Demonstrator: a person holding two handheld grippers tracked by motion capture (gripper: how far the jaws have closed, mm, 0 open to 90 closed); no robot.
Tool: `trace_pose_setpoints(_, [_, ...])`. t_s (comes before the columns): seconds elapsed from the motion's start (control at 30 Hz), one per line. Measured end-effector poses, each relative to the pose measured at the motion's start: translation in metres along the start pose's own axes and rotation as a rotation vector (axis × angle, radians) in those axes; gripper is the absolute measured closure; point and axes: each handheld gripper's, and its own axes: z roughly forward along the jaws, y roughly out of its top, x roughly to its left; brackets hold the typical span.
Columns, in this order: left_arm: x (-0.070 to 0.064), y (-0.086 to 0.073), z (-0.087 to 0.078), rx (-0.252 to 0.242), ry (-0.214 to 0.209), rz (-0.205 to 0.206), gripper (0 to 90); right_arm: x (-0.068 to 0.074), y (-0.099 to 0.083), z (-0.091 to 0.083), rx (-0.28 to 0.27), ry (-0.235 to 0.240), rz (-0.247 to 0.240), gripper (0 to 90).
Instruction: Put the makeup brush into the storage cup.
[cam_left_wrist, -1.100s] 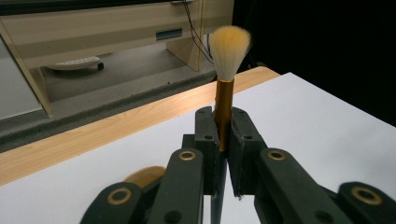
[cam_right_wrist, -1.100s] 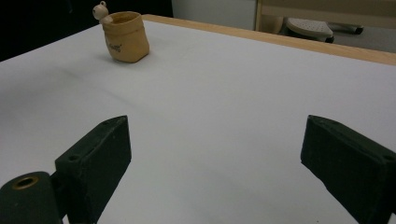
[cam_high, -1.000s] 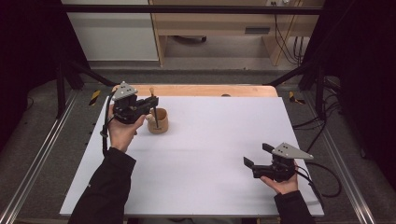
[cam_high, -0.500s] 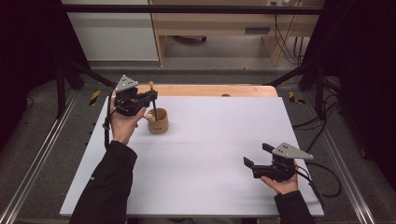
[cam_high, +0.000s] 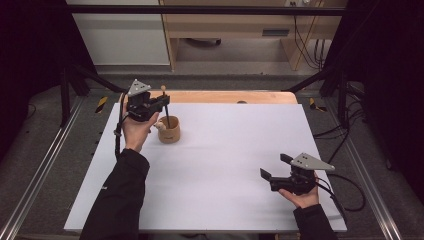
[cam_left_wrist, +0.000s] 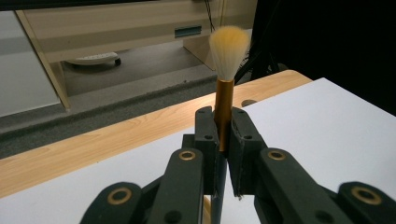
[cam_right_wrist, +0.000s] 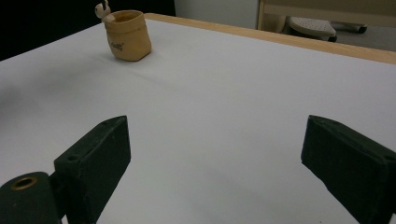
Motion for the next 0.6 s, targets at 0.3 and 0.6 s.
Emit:
trace_pose_setpoints(0.3, [0.008, -0.006, 0.012, 0.008, 0.032, -0.014, 83.3, 0.000, 0.000, 0.000, -0.002, 0.004, 0.003, 9.0])
trace_pose_setpoints(0.6, [0.012, -0.014, 0.024, 0.022, 0.053, -0.019, 83.3, 0.000, 0.000, 0.000, 0.002, 0.008, -0.001, 8.9])
